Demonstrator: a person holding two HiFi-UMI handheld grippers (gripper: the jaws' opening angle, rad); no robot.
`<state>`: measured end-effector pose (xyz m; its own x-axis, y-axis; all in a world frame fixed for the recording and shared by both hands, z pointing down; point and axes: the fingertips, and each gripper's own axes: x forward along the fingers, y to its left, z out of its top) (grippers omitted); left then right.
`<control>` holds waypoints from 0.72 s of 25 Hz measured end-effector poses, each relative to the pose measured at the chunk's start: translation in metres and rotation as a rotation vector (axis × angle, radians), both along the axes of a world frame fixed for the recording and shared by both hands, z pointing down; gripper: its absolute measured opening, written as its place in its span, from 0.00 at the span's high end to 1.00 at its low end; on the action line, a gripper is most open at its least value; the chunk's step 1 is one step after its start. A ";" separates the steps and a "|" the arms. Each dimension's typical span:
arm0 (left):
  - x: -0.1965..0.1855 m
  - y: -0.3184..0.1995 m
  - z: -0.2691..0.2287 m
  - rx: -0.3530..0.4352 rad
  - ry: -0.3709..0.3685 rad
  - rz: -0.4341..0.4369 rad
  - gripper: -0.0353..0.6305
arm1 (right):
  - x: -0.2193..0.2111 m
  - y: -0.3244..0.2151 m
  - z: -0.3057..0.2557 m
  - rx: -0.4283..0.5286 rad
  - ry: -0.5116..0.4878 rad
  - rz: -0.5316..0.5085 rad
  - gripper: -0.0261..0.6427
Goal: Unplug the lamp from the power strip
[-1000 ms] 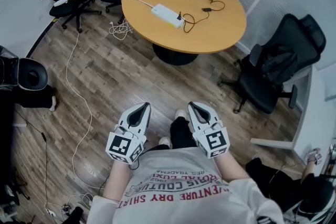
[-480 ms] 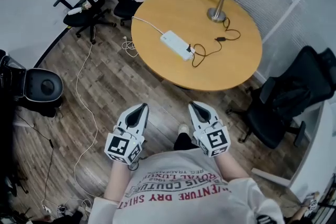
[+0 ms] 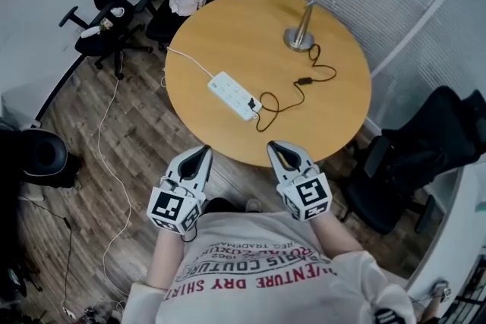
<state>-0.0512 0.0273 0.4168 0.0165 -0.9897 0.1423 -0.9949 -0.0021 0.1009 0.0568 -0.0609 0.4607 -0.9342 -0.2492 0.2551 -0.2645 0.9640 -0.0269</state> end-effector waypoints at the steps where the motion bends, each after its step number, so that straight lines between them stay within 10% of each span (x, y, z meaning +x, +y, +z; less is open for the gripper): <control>1: -0.002 -0.009 0.002 -0.006 0.000 0.014 0.91 | -0.002 -0.007 0.000 -0.003 0.002 0.006 0.92; 18: -0.106 -0.181 0.041 -0.088 -0.008 0.435 0.91 | -0.070 -0.120 0.030 -0.081 0.058 0.423 0.92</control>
